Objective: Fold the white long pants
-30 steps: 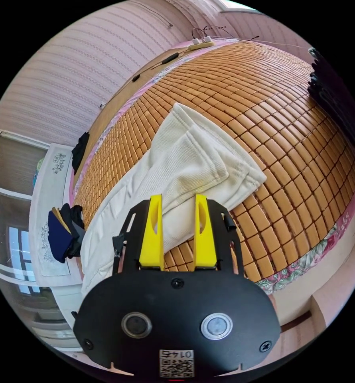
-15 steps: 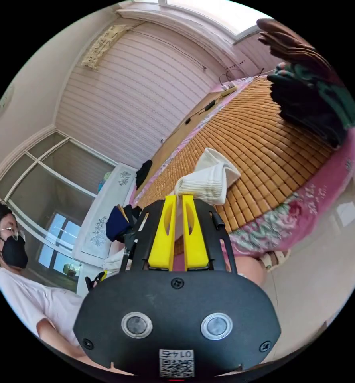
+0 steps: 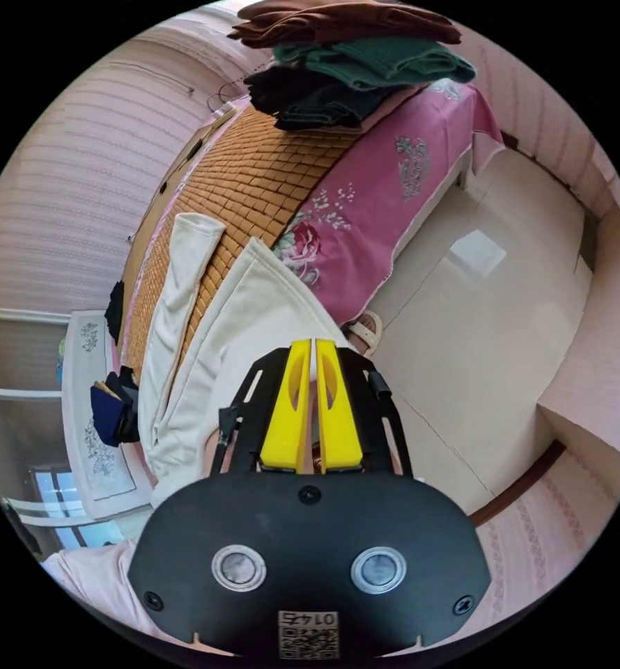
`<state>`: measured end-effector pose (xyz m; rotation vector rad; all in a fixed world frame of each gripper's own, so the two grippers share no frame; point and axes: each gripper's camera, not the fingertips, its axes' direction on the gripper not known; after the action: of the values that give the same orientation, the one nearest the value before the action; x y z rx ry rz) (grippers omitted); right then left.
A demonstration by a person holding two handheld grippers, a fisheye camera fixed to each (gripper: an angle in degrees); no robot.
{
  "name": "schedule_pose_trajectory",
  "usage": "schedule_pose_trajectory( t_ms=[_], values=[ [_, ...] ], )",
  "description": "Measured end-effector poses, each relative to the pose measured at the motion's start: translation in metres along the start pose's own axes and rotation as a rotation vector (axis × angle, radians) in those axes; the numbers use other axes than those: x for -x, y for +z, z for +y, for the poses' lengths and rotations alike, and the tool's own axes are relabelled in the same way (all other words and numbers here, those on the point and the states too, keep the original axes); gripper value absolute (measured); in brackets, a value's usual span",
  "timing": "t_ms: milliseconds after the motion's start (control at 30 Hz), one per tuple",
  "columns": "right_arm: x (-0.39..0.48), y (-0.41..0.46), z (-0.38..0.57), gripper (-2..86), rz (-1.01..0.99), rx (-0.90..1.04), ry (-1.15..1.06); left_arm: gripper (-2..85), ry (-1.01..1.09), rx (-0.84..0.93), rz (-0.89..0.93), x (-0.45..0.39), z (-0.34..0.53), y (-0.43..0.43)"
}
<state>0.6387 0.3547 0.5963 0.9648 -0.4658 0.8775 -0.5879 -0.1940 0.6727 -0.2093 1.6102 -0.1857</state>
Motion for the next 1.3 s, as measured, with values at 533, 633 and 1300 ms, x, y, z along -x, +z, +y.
schedule_pose_trajectory(
  t_ms=[533,633,1300],
  values=[
    [0.182,0.098,-0.092,11.0,0.054,-0.135,-0.509,6.6,0.468,0.097,-0.095,-0.117,0.004,0.157],
    [0.187,0.119,-0.11,11.3,0.104,-0.179,-0.473,6.7,0.63,0.216,-0.09,-0.18,0.0,0.247],
    [0.071,0.149,-0.172,5.8,-0.404,-0.103,-0.367,8.4,1.398,0.733,-0.096,-0.525,0.25,0.999]
  ],
)
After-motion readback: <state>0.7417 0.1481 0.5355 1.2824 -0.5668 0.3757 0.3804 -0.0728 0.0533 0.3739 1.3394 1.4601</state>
